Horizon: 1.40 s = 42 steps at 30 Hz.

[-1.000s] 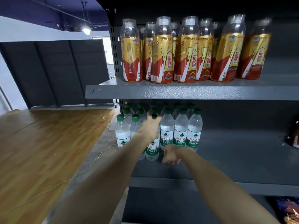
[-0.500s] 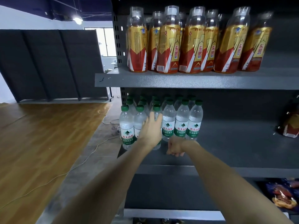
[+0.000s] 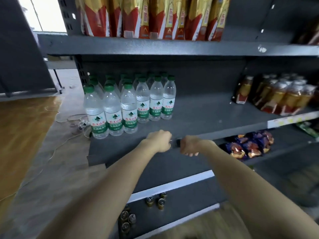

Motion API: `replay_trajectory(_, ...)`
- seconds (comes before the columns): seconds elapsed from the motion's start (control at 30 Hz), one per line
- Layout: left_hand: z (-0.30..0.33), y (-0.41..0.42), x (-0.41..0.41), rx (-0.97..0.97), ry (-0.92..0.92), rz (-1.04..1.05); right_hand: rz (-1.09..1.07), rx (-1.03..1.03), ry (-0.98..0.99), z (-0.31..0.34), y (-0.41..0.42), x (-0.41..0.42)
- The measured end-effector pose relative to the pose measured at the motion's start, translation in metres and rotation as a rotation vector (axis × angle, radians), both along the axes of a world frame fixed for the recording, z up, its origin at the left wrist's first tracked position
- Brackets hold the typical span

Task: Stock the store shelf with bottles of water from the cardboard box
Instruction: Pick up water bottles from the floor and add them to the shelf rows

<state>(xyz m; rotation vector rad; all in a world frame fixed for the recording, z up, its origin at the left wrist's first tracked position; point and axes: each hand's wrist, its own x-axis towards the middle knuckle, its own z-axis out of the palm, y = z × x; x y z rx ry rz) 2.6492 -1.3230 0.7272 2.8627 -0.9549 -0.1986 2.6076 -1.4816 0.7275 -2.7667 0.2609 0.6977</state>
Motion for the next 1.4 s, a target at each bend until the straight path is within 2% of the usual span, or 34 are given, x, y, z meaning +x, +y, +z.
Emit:
replay_trajectory(0.23, -0.068, -0.073, -0.054, 0.133, 0.164, -0.227, -0.250, -0.065, -0.032, -0.060, -0.047, -0.091)
replay_trajectory(0.5, -0.127, -0.147, -0.142, 0.217, 0.195, -0.436, -0.496, 0.010, -0.110, -0.128, -0.084, -0.197)
replay_trajectory(0.6, -0.144, -0.168, -0.173, 0.258, 0.181, -0.504, -0.611, 0.096, -0.160, -0.151, -0.089, -0.242)
replay_trajectory(0.73, -0.179, -0.185, -0.222, 0.378, 0.220, -0.596, -0.805, 0.212, -0.073, -0.200, -0.088, -0.311)
replay_trajectory(0.87, -0.221, -0.188, -0.261, 0.516, 0.262, -0.656, -0.891, 0.291, 0.028, -0.261, -0.072, -0.359)
replay_trajectory(1.13, -0.289, -0.173, -0.281, 0.647, 0.278, -0.668, -1.132, 0.440, 0.055, -0.342, -0.044, -0.388)
replay_trajectory(1.3, -0.332, -0.177, -0.266, 0.657, 0.329, -0.640, -1.396, 0.539, -0.015, -0.368, -0.049, -0.376)
replay_trajectory(1.4, -0.369, -0.191, -0.253, 0.694, 0.338, -0.690, -1.499, 0.541, 0.023, -0.394, -0.056, -0.362)
